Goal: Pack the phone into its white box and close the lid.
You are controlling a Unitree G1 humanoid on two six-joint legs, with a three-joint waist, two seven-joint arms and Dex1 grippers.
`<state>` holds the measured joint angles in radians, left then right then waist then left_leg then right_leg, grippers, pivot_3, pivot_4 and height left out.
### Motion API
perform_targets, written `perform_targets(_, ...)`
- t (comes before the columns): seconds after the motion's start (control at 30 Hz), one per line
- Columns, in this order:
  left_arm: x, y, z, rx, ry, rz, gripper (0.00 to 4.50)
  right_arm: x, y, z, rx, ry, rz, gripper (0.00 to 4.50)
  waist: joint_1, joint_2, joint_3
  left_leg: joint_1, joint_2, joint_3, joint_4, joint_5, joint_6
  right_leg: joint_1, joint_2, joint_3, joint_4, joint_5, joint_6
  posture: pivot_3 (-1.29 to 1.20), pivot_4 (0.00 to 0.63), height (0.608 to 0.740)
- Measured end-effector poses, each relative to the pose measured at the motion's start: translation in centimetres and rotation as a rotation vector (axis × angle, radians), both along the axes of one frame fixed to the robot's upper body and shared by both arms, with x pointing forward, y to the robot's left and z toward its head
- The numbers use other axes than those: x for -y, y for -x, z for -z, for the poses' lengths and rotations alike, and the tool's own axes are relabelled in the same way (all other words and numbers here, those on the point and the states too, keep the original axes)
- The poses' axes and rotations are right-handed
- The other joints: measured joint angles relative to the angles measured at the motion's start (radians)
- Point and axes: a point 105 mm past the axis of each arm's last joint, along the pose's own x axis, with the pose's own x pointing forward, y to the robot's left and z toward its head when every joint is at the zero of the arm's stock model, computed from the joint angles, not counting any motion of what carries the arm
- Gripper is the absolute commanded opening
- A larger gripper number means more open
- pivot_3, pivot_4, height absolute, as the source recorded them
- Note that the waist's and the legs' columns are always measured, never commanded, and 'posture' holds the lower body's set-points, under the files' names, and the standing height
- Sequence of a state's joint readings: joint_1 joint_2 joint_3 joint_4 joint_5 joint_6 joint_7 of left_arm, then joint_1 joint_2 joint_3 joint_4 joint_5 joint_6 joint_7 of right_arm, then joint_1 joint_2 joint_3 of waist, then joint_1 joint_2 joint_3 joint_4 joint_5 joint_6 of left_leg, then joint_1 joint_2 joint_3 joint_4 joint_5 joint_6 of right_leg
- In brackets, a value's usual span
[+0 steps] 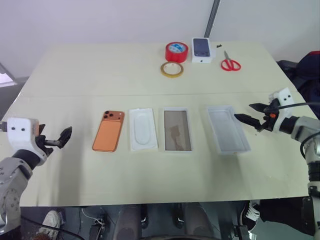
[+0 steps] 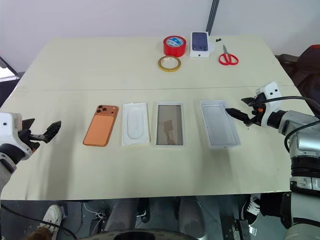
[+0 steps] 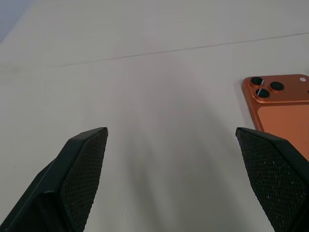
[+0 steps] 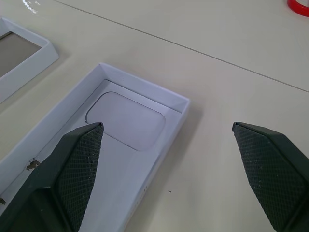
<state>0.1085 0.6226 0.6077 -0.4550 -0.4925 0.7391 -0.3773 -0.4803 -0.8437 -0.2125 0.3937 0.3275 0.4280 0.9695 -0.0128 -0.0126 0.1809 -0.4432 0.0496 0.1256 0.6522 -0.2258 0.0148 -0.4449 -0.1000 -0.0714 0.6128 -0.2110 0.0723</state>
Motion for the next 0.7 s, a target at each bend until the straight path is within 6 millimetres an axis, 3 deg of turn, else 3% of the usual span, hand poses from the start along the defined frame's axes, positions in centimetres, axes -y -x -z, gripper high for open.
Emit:
perform_targets(0.2,0.4,0.1,0.0,0.004,-0.001,0.007,4.46,0.0,-0.2,0.2,0.005,0.020,0.007,4.47,0.000,0.000,0.000,0.000,0.000,0.000,0.000,0.000,0.000,0.000,0.001,0.000,0.000,0.000,0.000,0.00,0.150,0.730)
perform_targets(0.37,2.0,-0.1,0.3,-0.014,0.015,0.065,4.46,-1.6,-0.7,0.6,0.011,0.032,-0.024,4.47,0.000,0.000,0.000,0.000,0.000,0.000,0.001,0.000,0.000,0.000,0.001,0.000,0.001,0.000,0.000,0.00,0.150,0.730)
perform_targets(0.5,5.3,-1.2,0.2,-0.013,0.054,0.179,4.46,-5.3,-0.9,-0.4,0.062,0.052,-0.134,4.47,0.001,0.000,0.000,0.000,0.000,0.000,0.001,0.000,0.000,0.001,0.001,0.000,0.001,0.000,0.000,0.00,0.150,0.730)
perform_targets(0.7,13.1,-2.7,0.4,-0.052,0.181,0.387,4.46,-12.4,0.7,-1.0,0.093,0.156,-0.360,4.47,0.004,0.000,0.000,0.000,0.000,-0.001,0.002,0.002,0.003,0.002,0.002,0.000,0.001,0.000,0.001,0.00,0.150,0.730)
